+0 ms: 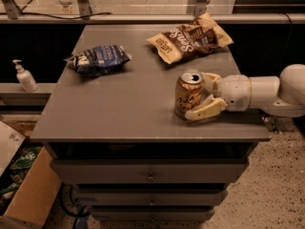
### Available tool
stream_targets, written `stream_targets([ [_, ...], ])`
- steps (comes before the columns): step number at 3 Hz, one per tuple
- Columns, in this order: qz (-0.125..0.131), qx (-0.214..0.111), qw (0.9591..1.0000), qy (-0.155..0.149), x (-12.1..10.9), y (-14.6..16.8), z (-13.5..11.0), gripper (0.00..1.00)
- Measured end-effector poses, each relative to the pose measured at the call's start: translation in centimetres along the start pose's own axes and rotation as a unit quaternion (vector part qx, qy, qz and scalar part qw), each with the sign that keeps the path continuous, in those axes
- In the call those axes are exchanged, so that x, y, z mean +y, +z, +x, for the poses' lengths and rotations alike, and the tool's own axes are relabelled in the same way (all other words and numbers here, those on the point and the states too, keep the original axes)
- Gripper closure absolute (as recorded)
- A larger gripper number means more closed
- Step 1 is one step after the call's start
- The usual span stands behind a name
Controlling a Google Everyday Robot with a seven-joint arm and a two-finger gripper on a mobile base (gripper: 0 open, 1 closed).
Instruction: Move orange can near blue chip bag
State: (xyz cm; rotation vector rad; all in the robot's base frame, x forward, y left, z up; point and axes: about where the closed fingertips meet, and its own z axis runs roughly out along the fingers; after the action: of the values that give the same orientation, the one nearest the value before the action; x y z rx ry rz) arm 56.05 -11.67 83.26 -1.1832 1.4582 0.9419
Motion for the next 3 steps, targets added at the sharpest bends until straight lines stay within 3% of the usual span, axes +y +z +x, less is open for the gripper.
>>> stream_targets([
  [2, -0.018, 0.032, 0.9983, 0.045, -1.0, 0.3, -2.0, 0.64],
  [3, -0.028, 0.046, 0.9958, 0.074, -0.1, -0.2, -3.4, 0.87],
])
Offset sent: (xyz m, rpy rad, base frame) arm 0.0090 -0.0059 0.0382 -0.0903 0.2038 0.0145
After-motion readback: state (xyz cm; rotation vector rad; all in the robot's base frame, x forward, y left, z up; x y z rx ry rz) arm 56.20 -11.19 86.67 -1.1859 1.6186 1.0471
